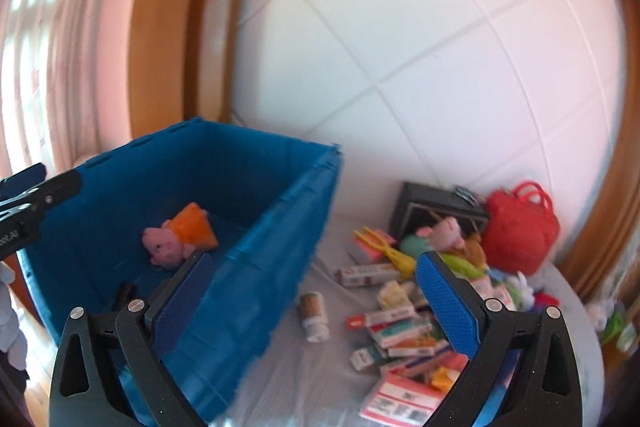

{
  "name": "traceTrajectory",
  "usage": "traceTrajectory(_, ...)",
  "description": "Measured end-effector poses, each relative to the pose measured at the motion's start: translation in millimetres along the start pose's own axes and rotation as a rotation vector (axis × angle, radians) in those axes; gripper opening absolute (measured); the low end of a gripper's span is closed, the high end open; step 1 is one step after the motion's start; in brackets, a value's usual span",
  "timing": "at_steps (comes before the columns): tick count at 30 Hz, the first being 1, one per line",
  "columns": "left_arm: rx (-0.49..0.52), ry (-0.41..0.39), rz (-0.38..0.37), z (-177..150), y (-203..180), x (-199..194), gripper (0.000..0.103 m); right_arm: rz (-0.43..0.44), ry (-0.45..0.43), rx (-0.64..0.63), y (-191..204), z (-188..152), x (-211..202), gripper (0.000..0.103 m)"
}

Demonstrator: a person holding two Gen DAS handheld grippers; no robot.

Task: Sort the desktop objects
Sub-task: 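Withdraw both tools from the crate back toward the pile, then grasp a pink tissue pack with left tool while right grasps another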

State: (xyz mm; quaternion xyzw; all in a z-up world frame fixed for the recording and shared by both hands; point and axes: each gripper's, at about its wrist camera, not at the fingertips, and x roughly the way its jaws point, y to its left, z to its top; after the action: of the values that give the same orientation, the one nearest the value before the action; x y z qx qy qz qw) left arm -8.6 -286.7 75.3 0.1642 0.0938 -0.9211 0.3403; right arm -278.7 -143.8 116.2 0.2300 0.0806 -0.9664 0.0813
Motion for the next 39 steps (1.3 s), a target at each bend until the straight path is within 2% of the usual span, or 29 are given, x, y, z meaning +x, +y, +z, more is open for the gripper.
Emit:
traceTrajectory(2, 0.018, 0.001, -0.021, -1, -22, -2, 0.08, -0.03, 0.01, 0.057, -40, -14, -5, 0.103)
traceTrajectory(6, 0.088, 0.026, -0.074, -7, -91, -2, 0.08, -0.099, 0.039, 0.145, -114, -40, -12, 0.103)
traceTrajectory(11, 0.151, 0.063, -0.14, -27, -170, 14, 0.081, -0.189, 0.129, 0.283, -220, -93, -13, 0.103)
traceTrajectory(15, 0.167, 0.16, -0.175, -56, -225, 43, 0.08, -0.243, 0.215, 0.361, -295, -139, -10, 0.103)
traceTrajectory(19, 0.192, 0.293, -0.157, -98, -266, 84, 0.08, -0.286, 0.3, 0.414, -350, -185, -5, 0.103)
traceTrajectory(23, 0.169, 0.441, -0.139, -145, -287, 122, 0.08, -0.298, 0.401, 0.435, -385, -228, 10, 0.103)
traceTrajectory(28, 0.161, 0.614, -0.129, -208, -318, 159, 0.08, -0.273, 0.513, 0.452, -412, -279, 33, 0.103)
traceTrajectory(32, 0.18, 0.671, -0.165, -238, -343, 169, 0.08, -0.255, 0.592, 0.462, -423, -312, 45, 0.103)
traceTrajectory(35, 0.199, 0.693, -0.194, -255, -363, 175, 0.08, -0.227, 0.609, 0.467, -426, -323, 51, 0.103)
traceTrajectory(37, 0.225, 0.729, -0.185, -268, -372, 184, 0.08, -0.21, 0.612, 0.468, -425, -326, 53, 0.103)
traceTrajectory(39, 0.284, 0.734, -0.133, -281, -374, 187, 0.081, -0.187, 0.618, 0.473, -423, -328, 57, 0.103)
